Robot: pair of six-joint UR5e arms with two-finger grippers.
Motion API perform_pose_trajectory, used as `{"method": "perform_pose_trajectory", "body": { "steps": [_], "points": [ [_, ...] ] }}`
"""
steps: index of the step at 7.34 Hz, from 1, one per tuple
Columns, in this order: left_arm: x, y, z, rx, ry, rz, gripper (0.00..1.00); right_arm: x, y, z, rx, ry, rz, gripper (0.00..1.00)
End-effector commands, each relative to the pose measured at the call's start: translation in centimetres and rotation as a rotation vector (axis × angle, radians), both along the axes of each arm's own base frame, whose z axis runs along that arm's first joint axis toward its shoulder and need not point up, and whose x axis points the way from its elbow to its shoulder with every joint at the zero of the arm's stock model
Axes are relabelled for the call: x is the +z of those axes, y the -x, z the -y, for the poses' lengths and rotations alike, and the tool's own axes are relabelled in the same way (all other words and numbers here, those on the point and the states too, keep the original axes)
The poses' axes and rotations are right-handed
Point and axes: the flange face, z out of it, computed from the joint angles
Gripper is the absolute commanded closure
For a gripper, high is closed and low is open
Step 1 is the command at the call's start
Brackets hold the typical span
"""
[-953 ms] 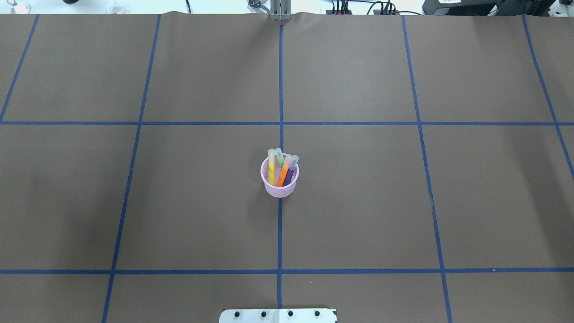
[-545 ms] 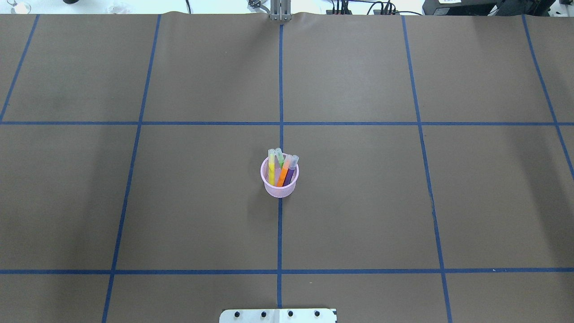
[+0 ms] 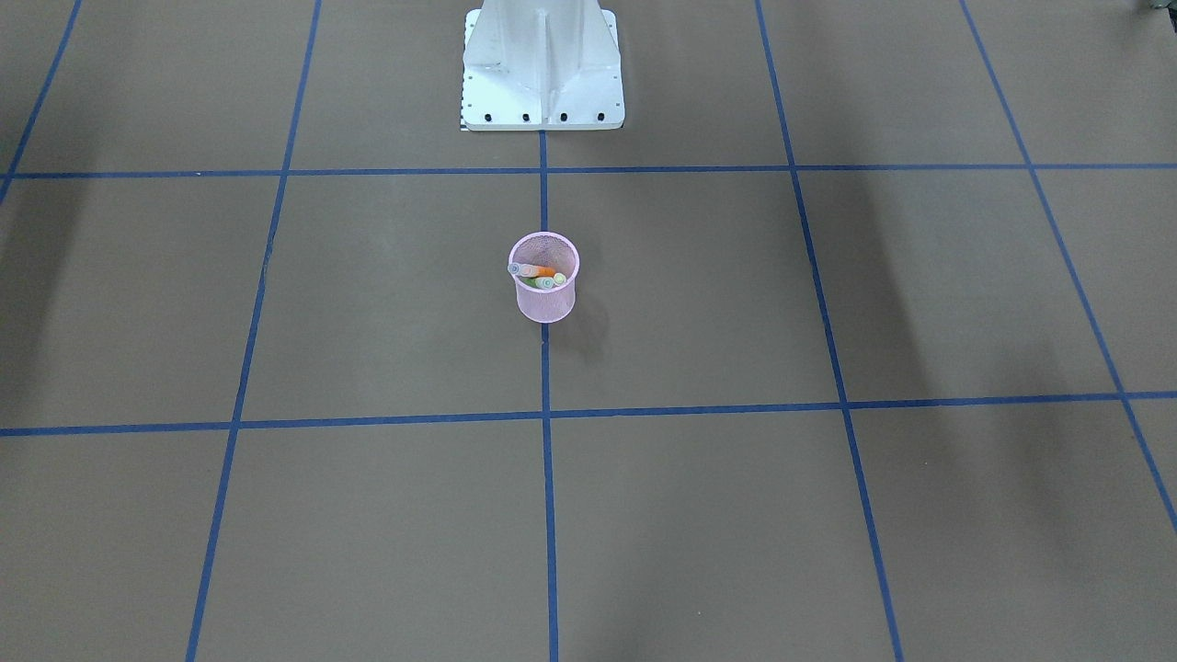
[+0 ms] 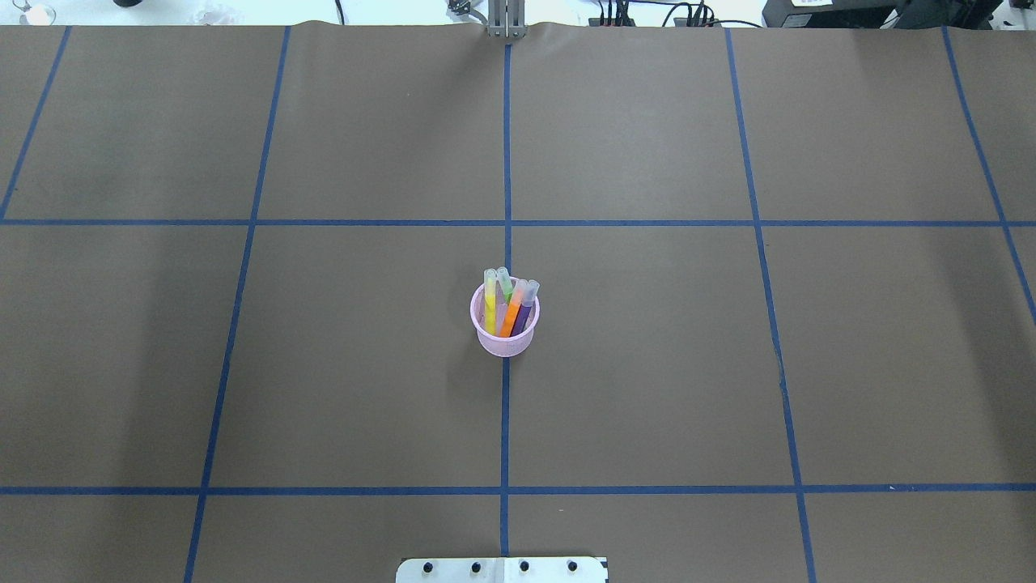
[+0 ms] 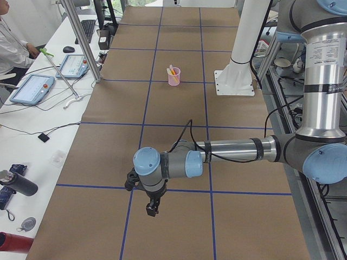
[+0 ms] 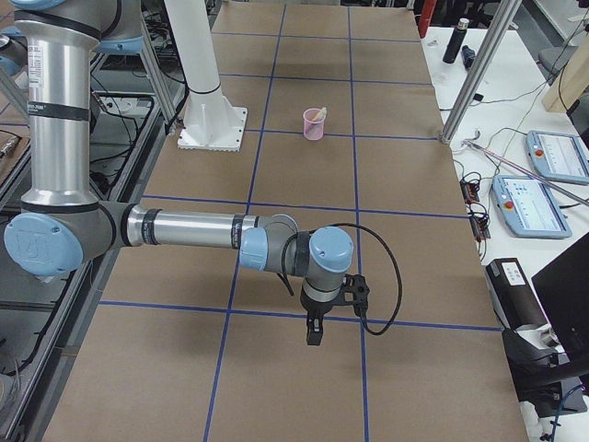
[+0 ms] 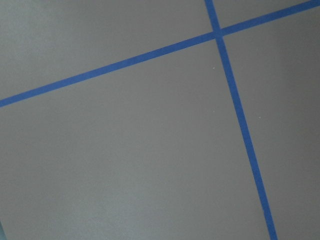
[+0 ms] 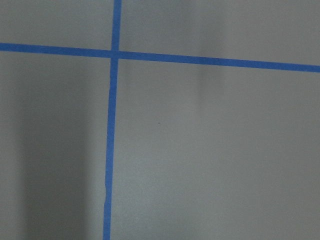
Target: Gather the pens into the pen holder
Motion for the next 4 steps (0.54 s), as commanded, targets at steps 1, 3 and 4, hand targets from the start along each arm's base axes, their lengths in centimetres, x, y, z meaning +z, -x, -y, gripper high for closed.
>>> {"method": "perform_pose_trajectory", "body": {
  "steps": [1,3,4],
  "points": [
    [0.2,0.1,0.0,0.0,0.001,0.004,0.0,-0.7,-0.5,0.0,0.003,-0.023,0.0,0.0],
    [-0.3,0.1,0.3,0.0,-0.011,0.005,0.0,-1.2,-0.5,0.2,0.013,-0.025,0.001,0.0],
    [-1.0,0.1,0.3,-0.005,-0.023,0.003,0.0,-1.3,-0.5,0.0,0.012,-0.028,0.001,0.0]
  ]
}}
